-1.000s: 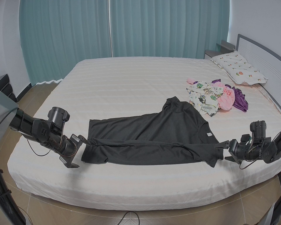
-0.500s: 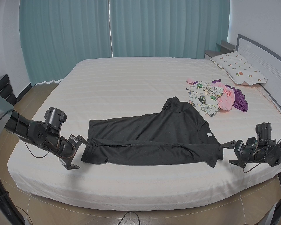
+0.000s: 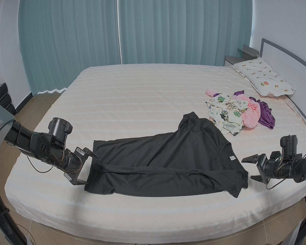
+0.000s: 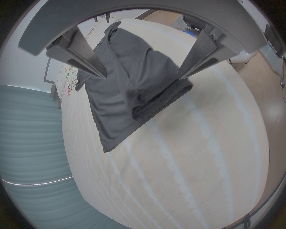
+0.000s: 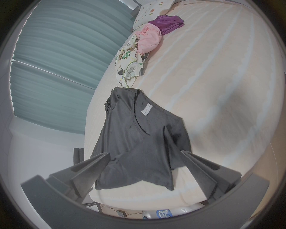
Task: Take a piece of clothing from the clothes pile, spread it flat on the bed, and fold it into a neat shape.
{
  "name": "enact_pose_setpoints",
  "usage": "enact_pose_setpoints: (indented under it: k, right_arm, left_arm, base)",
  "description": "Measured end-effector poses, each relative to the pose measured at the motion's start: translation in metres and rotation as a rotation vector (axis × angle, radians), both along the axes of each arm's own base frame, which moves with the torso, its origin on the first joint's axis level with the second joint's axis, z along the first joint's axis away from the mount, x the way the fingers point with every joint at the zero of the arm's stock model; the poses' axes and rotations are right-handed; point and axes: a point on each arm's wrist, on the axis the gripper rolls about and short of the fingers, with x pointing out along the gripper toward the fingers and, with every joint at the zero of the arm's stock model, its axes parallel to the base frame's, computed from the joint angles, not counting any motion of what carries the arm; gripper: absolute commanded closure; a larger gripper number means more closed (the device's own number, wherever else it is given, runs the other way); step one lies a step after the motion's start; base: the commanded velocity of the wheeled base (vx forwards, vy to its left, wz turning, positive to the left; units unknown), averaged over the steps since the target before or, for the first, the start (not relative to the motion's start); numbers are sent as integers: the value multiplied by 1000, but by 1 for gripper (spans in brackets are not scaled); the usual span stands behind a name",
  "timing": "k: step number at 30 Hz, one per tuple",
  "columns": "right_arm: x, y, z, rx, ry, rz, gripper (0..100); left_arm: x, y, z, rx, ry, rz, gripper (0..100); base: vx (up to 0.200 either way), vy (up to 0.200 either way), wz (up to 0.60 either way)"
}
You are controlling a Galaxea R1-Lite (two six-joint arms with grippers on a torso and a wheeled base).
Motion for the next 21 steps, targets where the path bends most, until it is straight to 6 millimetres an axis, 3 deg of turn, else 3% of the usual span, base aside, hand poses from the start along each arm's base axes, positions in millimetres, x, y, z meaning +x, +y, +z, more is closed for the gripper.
enact_pose_setpoints:
  k: [13,21]
  right_arm:
    - [-3,1,0,0,-9,7,0]
    - [-4,1,-3,-3,-17,3,0]
  left_arm:
    - [7,-12,1,44,-65,-11,0]
    - [11,-35,-18,122,-54,-34,0]
  base:
    - [0,0,0]
    - [0,0,0]
